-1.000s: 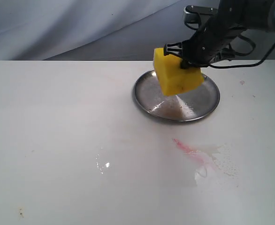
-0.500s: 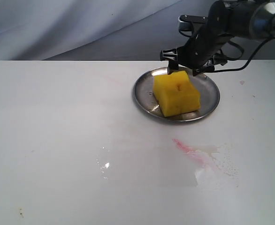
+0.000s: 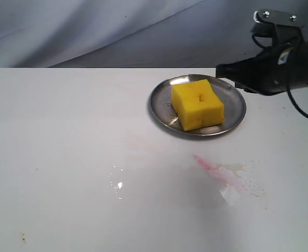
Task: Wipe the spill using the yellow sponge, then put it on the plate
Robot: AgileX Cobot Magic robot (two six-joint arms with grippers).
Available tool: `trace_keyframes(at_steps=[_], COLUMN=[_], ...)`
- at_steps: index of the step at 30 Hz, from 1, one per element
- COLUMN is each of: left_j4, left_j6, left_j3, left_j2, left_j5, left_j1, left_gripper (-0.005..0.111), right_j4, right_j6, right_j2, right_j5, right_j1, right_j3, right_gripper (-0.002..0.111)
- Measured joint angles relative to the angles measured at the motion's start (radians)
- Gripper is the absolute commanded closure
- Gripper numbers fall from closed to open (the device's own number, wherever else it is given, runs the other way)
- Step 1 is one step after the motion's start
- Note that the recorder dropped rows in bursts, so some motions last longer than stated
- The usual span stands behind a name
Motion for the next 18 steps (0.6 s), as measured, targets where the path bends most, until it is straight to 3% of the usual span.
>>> trace_keyframes(at_steps=[6,18], left_j4=[0.0,0.0], left_j6=[0.0,0.0], left_j3=[0.0,0.0], left_j2=[0.0,0.0], left_j5=[0.0,0.0], left_j1=[0.0,0.0], left_gripper=[0.107,0.107], right_j4=[0.0,0.0], right_j6=[0.008,0.008], right_j2=[-0.304,-0.65], right_j5=[-0.08,-0.105], right_j1=[0.0,0.0], right_j3=[0.3,0.527], right_gripper=[0.108,0.108])
